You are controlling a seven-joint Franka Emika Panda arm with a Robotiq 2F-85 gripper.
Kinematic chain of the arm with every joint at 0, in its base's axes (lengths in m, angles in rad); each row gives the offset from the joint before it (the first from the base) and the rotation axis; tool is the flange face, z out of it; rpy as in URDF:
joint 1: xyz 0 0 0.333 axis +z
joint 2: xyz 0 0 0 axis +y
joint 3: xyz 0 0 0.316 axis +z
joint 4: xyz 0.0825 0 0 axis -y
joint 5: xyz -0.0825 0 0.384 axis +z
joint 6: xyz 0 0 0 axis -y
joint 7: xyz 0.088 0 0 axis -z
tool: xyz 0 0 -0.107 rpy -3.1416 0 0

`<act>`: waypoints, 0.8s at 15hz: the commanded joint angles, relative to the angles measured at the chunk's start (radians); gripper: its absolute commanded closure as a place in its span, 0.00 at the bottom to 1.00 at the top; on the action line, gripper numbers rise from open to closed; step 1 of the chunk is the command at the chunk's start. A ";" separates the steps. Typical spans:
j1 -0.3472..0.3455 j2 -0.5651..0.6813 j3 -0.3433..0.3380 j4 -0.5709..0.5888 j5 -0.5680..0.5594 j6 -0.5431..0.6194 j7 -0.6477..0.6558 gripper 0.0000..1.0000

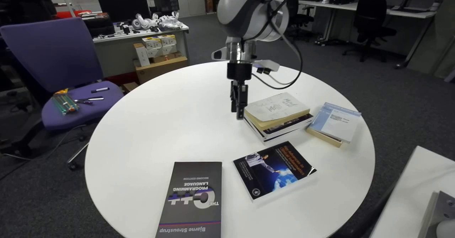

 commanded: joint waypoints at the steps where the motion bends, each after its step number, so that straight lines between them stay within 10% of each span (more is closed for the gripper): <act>1: -0.020 0.173 0.076 0.223 -0.024 -0.094 -0.005 0.00; 12: 0.047 0.332 0.140 0.370 -0.113 -0.096 0.109 0.00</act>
